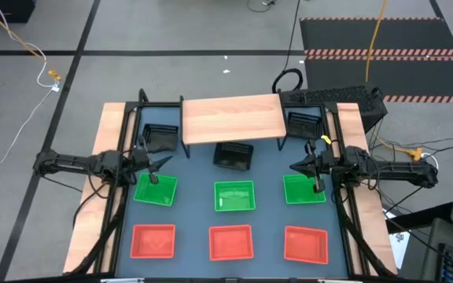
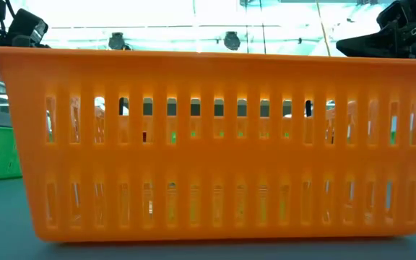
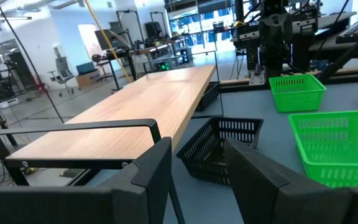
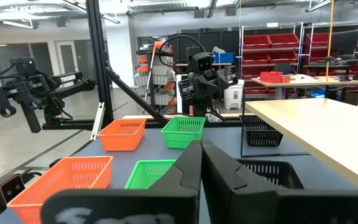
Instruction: Stack baskets on shelf by color
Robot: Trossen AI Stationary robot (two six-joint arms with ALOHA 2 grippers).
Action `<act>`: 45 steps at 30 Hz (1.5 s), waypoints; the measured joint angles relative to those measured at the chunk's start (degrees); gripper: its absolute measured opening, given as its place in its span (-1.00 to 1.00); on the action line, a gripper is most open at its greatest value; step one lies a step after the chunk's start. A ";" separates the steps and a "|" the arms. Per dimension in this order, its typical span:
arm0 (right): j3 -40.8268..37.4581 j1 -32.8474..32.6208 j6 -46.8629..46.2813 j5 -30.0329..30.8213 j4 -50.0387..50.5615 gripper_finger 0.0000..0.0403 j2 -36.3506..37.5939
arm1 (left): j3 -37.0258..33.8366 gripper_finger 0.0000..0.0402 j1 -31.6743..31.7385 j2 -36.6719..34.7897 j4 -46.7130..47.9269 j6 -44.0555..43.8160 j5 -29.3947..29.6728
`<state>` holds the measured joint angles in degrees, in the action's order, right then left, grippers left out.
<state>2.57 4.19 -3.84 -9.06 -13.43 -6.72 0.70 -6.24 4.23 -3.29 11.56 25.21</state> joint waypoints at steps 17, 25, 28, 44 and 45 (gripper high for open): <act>0.00 0.00 -1.10 0.04 -2.67 -1.00 0.02 | -0.17 -0.24 0.00 0.03 -4.32 -2.01 0.33; 0.00 0.00 -0.60 7.69 -1.72 -1.00 0.02 | -0.17 -0.24 0.00 -0.01 -12.44 -11.72 0.35; -0.01 -0.16 -5.32 7.30 -2.50 -1.00 0.00 | -0.17 -0.24 0.11 0.00 -12.17 -11.56 0.82; 4.77 -0.15 -7.61 7.51 -2.82 -0.94 -7.66 | 1.91 -0.24 3.20 4.68 -11.43 -7.20 4.92; 6.35 -0.15 -7.50 7.60 -3.07 -0.91 -9.04 | 2.96 -0.24 3.50 5.91 -11.45 -7.20 4.92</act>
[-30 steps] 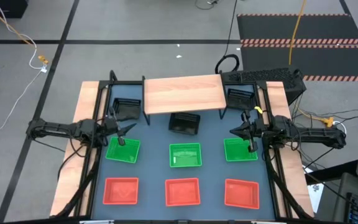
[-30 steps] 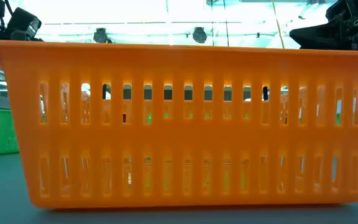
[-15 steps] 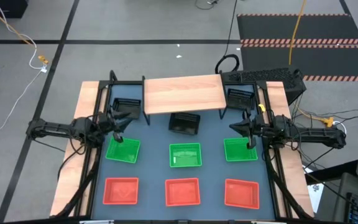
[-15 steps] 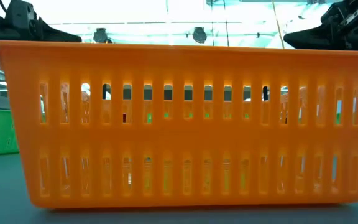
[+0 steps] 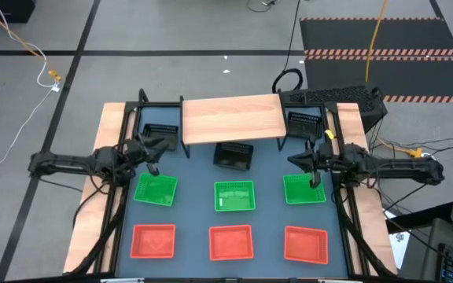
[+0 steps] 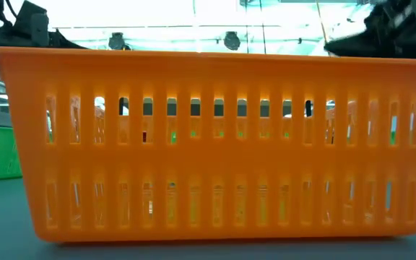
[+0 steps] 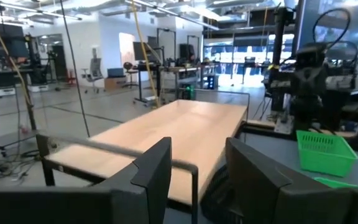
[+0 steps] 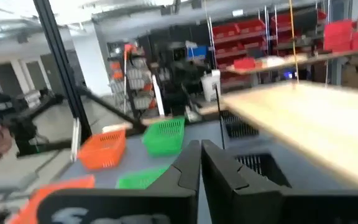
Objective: Stack baskets on shelf by color
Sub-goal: Put the middle right green bin on the shelf
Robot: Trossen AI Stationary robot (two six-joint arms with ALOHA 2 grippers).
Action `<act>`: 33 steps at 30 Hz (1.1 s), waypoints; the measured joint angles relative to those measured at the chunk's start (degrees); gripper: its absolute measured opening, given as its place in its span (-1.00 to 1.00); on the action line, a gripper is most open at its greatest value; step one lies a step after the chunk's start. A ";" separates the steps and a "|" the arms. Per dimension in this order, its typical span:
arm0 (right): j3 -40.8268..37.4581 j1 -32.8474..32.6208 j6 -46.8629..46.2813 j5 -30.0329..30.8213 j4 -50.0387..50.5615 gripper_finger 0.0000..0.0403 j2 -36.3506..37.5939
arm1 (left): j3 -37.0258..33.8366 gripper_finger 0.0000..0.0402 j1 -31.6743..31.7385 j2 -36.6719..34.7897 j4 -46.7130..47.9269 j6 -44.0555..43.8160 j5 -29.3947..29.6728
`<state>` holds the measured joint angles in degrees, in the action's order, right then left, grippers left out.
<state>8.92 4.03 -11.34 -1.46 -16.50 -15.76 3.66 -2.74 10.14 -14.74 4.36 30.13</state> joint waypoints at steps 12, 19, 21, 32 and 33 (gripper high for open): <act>18.09 0.91 5.25 32.83 10.77 -0.59 -14.13 | 13.18 -0.79 1.22 13.91 7.83 -0.44 -0.07; 22.90 3.50 -8.00 31.15 29.04 -0.58 -21.03 | 13.25 -0.96 1.05 18.60 8.68 -9.82 -0.07; 23.49 3.52 -14.45 27.00 32.52 -0.58 -22.88 | 13.26 -0.91 0.69 19.81 9.77 -11.74 -0.04; 28.97 11.45 -25.17 45.31 53.45 -0.58 -30.48 | 13.26 -0.77 0.52 27.01 10.30 -9.55 3.14; 29.07 13.08 -25.86 46.86 53.37 -0.58 -30.51 | 13.26 -0.77 0.52 27.46 10.30 -9.55 3.17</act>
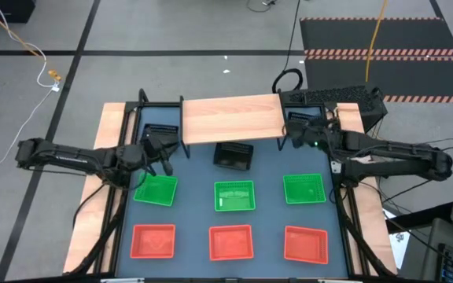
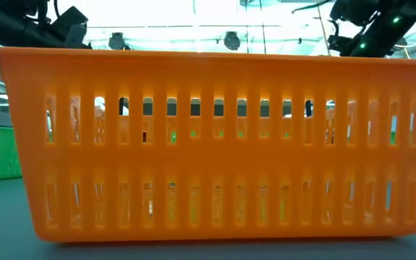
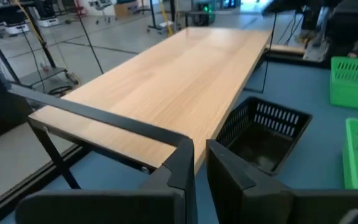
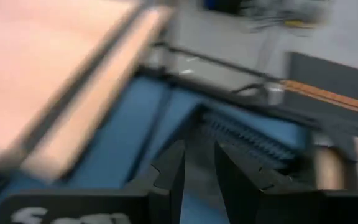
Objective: Stack baskets on shelf by color
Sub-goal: Put the middle right green bin on the shelf
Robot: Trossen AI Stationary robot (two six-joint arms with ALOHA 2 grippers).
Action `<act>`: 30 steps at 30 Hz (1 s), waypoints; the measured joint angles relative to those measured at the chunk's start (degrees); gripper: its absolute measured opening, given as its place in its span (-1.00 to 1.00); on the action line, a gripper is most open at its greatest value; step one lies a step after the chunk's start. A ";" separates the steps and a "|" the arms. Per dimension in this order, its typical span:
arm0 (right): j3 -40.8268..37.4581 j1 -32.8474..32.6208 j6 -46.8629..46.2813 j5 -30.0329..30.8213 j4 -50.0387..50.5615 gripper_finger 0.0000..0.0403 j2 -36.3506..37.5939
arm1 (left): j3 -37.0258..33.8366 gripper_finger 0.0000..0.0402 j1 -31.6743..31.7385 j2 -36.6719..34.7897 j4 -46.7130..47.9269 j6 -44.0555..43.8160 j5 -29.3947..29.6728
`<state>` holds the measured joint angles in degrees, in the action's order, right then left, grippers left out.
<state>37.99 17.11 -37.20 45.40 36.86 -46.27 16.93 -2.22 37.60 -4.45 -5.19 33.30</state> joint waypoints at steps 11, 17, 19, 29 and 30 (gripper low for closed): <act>0.07 24.84 4.30 -12.63 0.55 -0.58 -5.55 | 0.00 -0.77 0.00 1.77 -1.86 0.52 0.26; 0.07 31.26 13.82 -24.32 1.74 -0.58 -8.16 | 0.00 -0.77 0.00 1.77 -3.32 3.21 0.26; 0.07 31.16 15.27 -29.16 3.27 -0.58 -7.04 | 0.00 -0.77 0.00 1.77 -3.35 3.41 0.28; 2.74 16.99 3.02 -35.93 21.92 -0.75 3.97 | 0.00 -0.77 0.00 1.77 -4.17 1.50 0.30; 3.50 14.93 1.09 -35.71 23.31 -0.78 4.44 | 0.00 -0.77 0.00 1.77 -4.17 1.17 0.28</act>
<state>41.50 32.04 -36.12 9.70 60.18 -41.83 16.93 -2.22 39.38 -8.62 -4.02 33.58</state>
